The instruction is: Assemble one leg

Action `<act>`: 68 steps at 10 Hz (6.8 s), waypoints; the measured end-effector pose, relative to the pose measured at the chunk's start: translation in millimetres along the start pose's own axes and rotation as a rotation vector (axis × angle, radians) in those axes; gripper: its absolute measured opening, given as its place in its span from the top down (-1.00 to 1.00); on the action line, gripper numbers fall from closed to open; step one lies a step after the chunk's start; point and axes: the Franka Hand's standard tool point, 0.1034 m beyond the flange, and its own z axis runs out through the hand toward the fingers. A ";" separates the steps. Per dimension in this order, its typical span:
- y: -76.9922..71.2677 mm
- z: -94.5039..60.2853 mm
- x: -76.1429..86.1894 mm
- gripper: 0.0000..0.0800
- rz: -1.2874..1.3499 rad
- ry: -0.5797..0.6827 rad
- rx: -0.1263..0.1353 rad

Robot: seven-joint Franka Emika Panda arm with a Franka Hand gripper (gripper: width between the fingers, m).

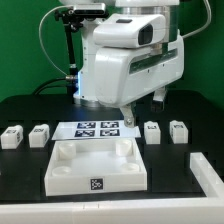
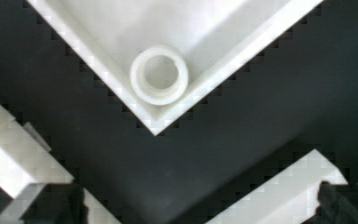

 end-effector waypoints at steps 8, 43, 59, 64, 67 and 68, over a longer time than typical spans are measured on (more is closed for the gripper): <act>-0.3 1.2 -0.3 -0.62 -0.006 -0.001 0.002; -53.5 109.6 -26.6 0.86 -0.609 0.117 -0.008; -54.5 101.8 -28.1 -0.62 -0.568 0.103 0.008; -104.0 63.0 -31.2 -0.62 -0.128 0.079 0.003; -145.2 52.5 -3.7 -0.62 0.365 0.091 0.025; -147.4 52.4 -0.6 -0.62 0.464 0.105 0.037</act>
Offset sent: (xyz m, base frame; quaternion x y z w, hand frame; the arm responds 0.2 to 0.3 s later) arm 0.0000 0.0000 0.0000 0.0000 0.0000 0.0000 1.0000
